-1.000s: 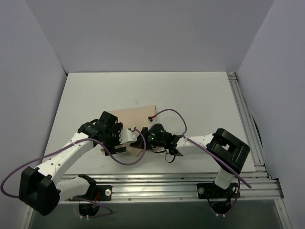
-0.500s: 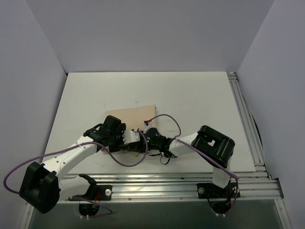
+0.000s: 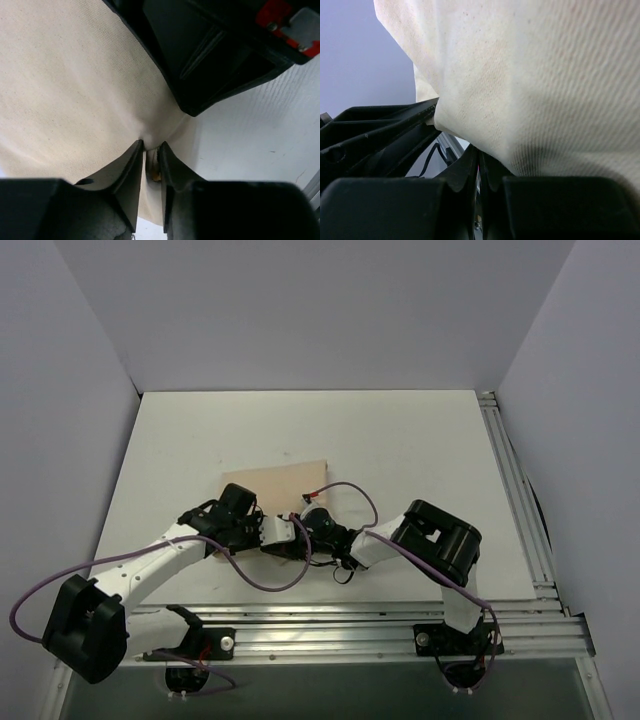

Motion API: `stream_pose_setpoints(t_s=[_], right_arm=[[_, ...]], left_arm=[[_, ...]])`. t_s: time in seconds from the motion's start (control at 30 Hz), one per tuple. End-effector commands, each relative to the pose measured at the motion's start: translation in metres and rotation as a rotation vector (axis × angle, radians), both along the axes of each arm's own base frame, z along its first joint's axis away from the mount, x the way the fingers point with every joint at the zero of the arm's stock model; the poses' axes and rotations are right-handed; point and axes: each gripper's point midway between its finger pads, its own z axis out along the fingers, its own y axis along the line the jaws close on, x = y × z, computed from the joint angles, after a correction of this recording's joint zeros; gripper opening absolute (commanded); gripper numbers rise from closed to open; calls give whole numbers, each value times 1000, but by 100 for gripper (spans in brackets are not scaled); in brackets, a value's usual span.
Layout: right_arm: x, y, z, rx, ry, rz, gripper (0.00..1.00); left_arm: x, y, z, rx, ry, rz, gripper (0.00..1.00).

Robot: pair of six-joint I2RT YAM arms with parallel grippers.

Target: Prepare the surgical pack

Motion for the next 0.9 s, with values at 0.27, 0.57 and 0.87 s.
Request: stream_pose_setpoints(t_s=[0.27, 0.57, 0.87], right_arm=[[20, 3, 5, 28, -15, -48, 0], [44, 9, 23, 72, -57, -109, 0], [68, 10, 34, 89, -104, -238, 0]], left_arm=[[14, -27, 43, -163, -33, 46, 2], [9, -30, 58, -228, 1, 70, 2], [13, -30, 66, -241, -11, 70, 2]])
